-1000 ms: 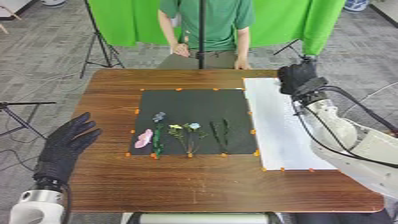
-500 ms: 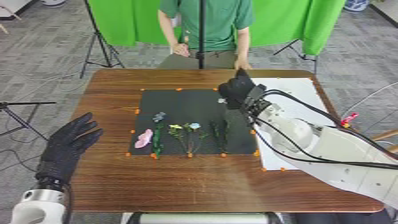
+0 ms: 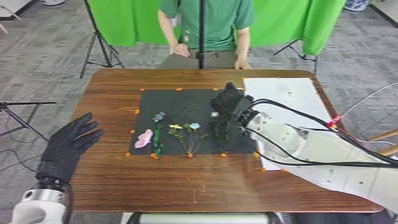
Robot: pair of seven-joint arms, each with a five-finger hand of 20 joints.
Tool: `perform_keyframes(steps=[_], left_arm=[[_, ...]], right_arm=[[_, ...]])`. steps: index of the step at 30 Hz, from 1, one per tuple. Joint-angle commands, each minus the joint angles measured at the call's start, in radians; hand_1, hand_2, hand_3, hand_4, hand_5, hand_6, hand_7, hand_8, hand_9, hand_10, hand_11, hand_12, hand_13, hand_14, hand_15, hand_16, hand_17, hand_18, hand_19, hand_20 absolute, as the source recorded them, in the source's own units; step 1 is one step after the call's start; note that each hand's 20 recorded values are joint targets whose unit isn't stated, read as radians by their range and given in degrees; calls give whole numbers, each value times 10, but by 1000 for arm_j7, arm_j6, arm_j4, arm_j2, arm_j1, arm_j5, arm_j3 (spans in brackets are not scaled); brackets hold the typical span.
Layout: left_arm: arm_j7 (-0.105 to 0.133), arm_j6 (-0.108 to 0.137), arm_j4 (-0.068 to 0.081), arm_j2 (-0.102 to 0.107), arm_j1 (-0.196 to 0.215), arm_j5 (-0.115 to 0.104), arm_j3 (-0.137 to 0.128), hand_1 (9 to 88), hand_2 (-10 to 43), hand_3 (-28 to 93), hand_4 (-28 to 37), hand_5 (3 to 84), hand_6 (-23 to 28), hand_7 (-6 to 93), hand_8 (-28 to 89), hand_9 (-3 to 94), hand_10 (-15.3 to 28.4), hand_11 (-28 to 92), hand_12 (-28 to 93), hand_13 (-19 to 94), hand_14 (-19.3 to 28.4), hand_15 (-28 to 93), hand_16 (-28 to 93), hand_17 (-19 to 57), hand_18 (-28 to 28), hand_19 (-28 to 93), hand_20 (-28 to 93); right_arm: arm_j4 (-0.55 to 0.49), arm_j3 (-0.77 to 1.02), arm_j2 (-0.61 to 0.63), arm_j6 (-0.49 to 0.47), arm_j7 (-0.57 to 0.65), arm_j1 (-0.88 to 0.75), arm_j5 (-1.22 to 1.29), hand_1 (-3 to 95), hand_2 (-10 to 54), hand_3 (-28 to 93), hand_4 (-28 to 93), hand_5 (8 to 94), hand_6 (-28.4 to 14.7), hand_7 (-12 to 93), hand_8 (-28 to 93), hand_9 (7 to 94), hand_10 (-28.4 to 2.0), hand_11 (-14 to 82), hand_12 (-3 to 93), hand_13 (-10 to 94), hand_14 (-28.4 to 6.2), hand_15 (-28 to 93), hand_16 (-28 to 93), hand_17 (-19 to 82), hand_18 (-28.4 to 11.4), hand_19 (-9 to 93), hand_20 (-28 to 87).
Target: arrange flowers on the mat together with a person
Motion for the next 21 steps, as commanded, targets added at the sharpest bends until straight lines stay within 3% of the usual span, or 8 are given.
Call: perform_keyframes(steps=[1, 4, 14, 21], left_arm=[[-3, -7, 9, -4, 5, 2, 12, 284, 46, 691, -255, 411, 45, 167, -82, 346, 143, 284, 140, 322, 179, 349, -20, -30, 232, 510, 43], [-4, -5, 7, -5, 10, 2, 8, 284, 46, 691, -255, 411, 45, 168, -82, 347, 142, 285, 140, 322, 178, 349, -19, -30, 231, 509, 43], [-5, -7, 7, -5, 9, 2, 8, 284, 46, 691, -255, 410, 45, 166, -82, 348, 142, 286, 139, 323, 179, 349, -19, -30, 231, 509, 43], [-1, -8, 9, -4, 7, 2, 9, 284, 46, 691, -256, 411, 44, 169, -82, 349, 143, 285, 138, 323, 179, 350, -19, -30, 231, 509, 44]], right_arm=[[67, -10, -21, 124, 27, 15, 1, 453, -95, 820, -283, 648, 69, 533, -39, 815, -39, 197, 510, 678, -19, 508, 400, 238, -140, 575, 349], [73, -15, -21, 140, 31, 16, 1, 452, -95, 820, -283, 643, 68, 534, -40, 809, -41, 197, 510, 673, -18, 510, 395, 237, -140, 576, 350], [42, 18, -7, 40, 12, 0, 7, 418, -95, 823, -283, 611, 63, 527, -49, 777, -44, 186, 501, 647, -23, 508, 378, 222, -144, 569, 347], [32, 25, 3, 19, 8, -2, 9, 371, -95, 827, -283, 590, 51, 508, -59, 704, -61, 293, 390, 618, -39, 552, 265, 207, -151, 565, 343]])
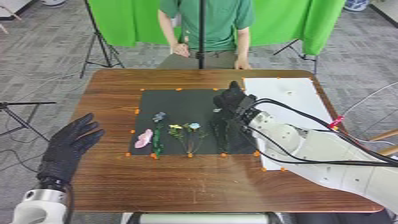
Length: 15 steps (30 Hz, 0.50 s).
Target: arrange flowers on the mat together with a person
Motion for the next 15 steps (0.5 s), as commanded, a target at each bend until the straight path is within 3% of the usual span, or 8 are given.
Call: perform_keyframes(steps=[1, 11, 15], left_arm=[[-5, -7, 6, -5, 11, 3, 3, 284, 46, 692, -256, 411, 44, 168, -83, 349, 143, 285, 138, 323, 179, 350, -19, -30, 232, 509, 43], [0, -4, 4, -4, 18, 1, -1, 284, 46, 691, -255, 410, 45, 166, -82, 349, 143, 284, 138, 324, 179, 350, -19, -30, 231, 509, 43], [-2, -9, 4, -7, 14, 4, -1, 284, 46, 691, -255, 411, 45, 168, -82, 349, 143, 283, 138, 323, 180, 350, -19, -30, 231, 509, 44]], right_arm=[[-18, 18, 20, -6, -10, -1, -3, 368, -95, 825, -283, 589, 51, 508, -59, 701, -62, 294, 389, 617, -39, 552, 264, 206, -151, 564, 343], [-85, 102, 64, -8, -64, -49, 55, 296, -95, 864, -283, 590, 52, 451, -45, 670, -73, 374, 284, 600, -50, 556, 256, 196, -158, 558, 347], [-173, 256, 111, -4, -81, -162, 90, 249, -76, 894, -280, 592, 49, 408, -90, 654, -78, 375, 281, 587, -60, 558, 257, 186, -165, 556, 350]])
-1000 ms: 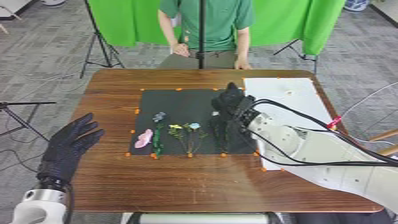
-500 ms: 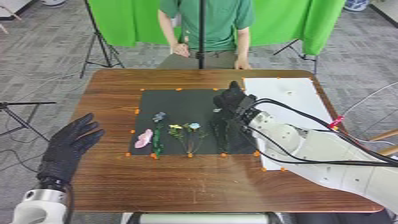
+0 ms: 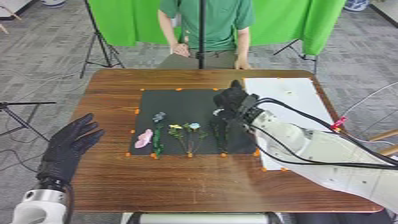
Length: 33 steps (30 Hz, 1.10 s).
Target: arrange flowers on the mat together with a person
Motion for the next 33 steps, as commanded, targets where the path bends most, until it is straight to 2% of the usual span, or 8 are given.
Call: perform_keyframes(steps=[1, 3, 8, 10, 12, 15, 19, 33], left_arm=[[-4, -11, 5, -8, 10, 4, 0, 284, 46, 691, -254, 411, 45, 167, -82, 349, 143, 283, 139, 323, 179, 350, -19, -29, 231, 510, 44], [-7, -13, 4, -10, 12, 5, -4, 284, 45, 692, -254, 411, 45, 167, -82, 348, 143, 284, 139, 323, 179, 350, -19, -29, 231, 509, 44], [-6, -14, -2, -15, 26, 5, -21, 284, 46, 692, -256, 410, 45, 168, -82, 349, 143, 285, 139, 323, 180, 349, -19, -30, 231, 509, 43], [-7, -18, -2, -16, 23, 8, -25, 284, 46, 692, -255, 410, 45, 168, -82, 349, 142, 285, 139, 323, 180, 349, -19, -30, 231, 509, 43], [-7, -22, -1, -16, 22, 8, -29, 284, 44, 693, -255, 410, 44, 168, -82, 349, 142, 285, 139, 323, 180, 350, -19, -29, 231, 509, 43], [33, 9, -5, 5, 23, -8, -18, 284, 45, 693, -256, 412, 45, 169, -82, 349, 143, 286, 138, 324, 179, 350, -18, -29, 232, 509, 44], [45, 4, -12, 9, 33, -6, -38, 285, 46, 693, -256, 415, 44, 174, -83, 353, 143, 288, 138, 328, 178, 353, -19, -29, 232, 511, 44], [59, -4, -11, -5, 28, -8, -17, 283, 46, 694, -255, 417, 45, 173, -84, 355, 143, 289, 137, 331, 180, 353, -21, -27, 231, 511, 43]], right_arm=[[-147, 237, 91, 13, -36, -168, 86, 229, -42, 904, -272, 593, 46, 399, -119, 650, -79, 375, 281, 580, -64, 560, 256, 184, -167, 557, 351], [-234, 433, 119, -27, -88, -323, 221, 198, 30, 909, -246, 589, 40, 394, -161, 639, -87, 370, 278, 568, -70, 565, 253, 182, -169, 558, 351], [-375, 1049, 87, -468, -378, -777, 926, 187, 95, 926, -218, 510, 4, 321, -169, 524, -120, 306, 266, 456, -93, 500, 221, 156, -186, 547, 342], [-427, 1132, 88, -392, -436, -910, 1193, 189, 101, 923, -221, 493, -10, 297, -162, 494, -136, 282, 261, 433, -106, 481, 215, 152, -194, 553, 345], [-476, 1265, 44, -428, -437, -1039, 1290, 181, 112, 920, -215, 505, -17, 282, -155, 504, -146, 272, 258, 446, -119, 488, 216, 165, -200, 574, 354], [-540, 1442, -34, -484, -409, -1211, 1371, 164, 115, 922, -206, 514, -22, 266, -147, 514, -153, 262, 259, 449, -128, 488, 215, 170, -202, 580, 356], [-586, 1589, -137, -526, -379, -1373, 1466, 145, 118, 910, -200, 505, -32, 176, -113, 514, -157, 196, 249, 437, -136, 392, 211, 165, -209, 537, 325], [-626, 1686, -330, -532, -292, -1497, 1338, 139, 103, 898, -205, 493, -37, 140, -91, 499, -152, 130, 232, 416, -136, 279, 243, 147, -212, 468, 267]])
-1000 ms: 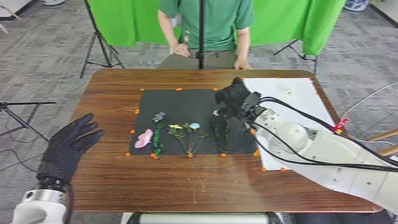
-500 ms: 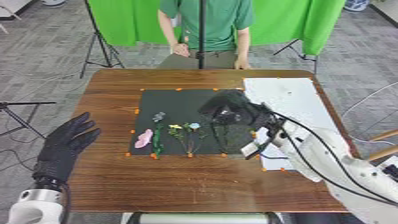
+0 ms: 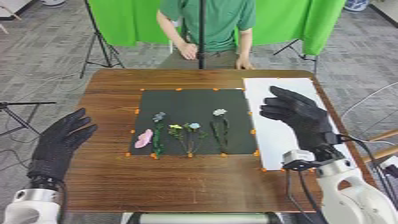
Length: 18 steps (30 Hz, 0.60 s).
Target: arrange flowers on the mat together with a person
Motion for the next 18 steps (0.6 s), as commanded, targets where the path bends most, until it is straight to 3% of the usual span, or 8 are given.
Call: perform_keyframes(steps=[1, 3, 6, 11, 13, 15, 18], left_arm=[[12, 4, -1, -16, 18, -9, 14, 283, 46, 694, -255, 417, 45, 173, -84, 355, 143, 289, 137, 331, 179, 353, -21, -27, 231, 511, 43], [10, 12, -2, -25, 18, -8, 15, 283, 46, 694, -255, 417, 45, 173, -84, 355, 143, 288, 136, 331, 179, 353, -21, -27, 231, 511, 43], [3, 3, 4, -29, 5, -5, 22, 283, 46, 694, -255, 418, 45, 173, -84, 355, 143, 289, 137, 332, 179, 353, -20, -28, 232, 512, 43], [11, 19, -2, -40, 23, -16, 18, 282, 46, 695, -255, 418, 45, 173, -84, 356, 143, 288, 137, 331, 180, 352, -21, -27, 231, 511, 43], [0, 12, 1, -44, 14, -8, 20, 283, 46, 693, -255, 418, 45, 173, -84, 356, 143, 289, 137, 332, 180, 353, -20, -28, 231, 511, 43], [3, 4, 9, -38, -7, -7, 32, 283, 46, 693, -255, 418, 45, 173, -84, 356, 143, 290, 138, 332, 180, 353, -20, -27, 231, 511, 43], [0, 10, 5, -39, -1, -7, 29, 283, 46, 692, -255, 418, 45, 173, -84, 356, 143, 289, 138, 332, 180, 353, -21, -28, 231, 512, 43]], right_arm=[[14, 212, -49, 2, 46, -187, -46, 138, 103, 899, -206, 494, -39, 152, -89, 498, -153, 136, 236, 415, -136, 279, 248, 145, -212, 470, 268], [10, 224, -63, 0, 50, -197, -57, 138, 102, 899, -206, 494, -39, 165, -90, 499, -154, 145, 241, 415, -135, 287, 254, 145, -211, 472, 269], [11, 231, -71, 22, 47, -203, -54, 140, 101, 899, -207, 494, -39, 175, -95, 501, -155, 159, 244, 418, -134, 304, 257, 142, -212, 482, 273], [20, 240, -102, -35, 77, -197, -83, 145, 101, 899, -208, 498, -39, 182, -100, 507, -156, 173, 245, 421, -134, 317, 253, 140, -212, 492, 277], [21, 248, -105, -39, 80, -198, -97, 146, 101, 899, -208, 499, -39, 183, -101, 507, -156, 175, 245, 421, -134, 319, 249, 140, -212, 493, 277], [21, 231, -88, -4, 74, -189, -78, 147, 101, 898, -208, 500, -39, 184, -101, 509, -156, 177, 244, 420, -134, 320, 248, 140, -212, 494, 276], [24, 221, -89, -16, 86, -172, -81, 149, 100, 899, -208, 501, -39, 187, -102, 511, -155, 181, 243, 421, -134, 325, 246, 141, -212, 496, 276]])
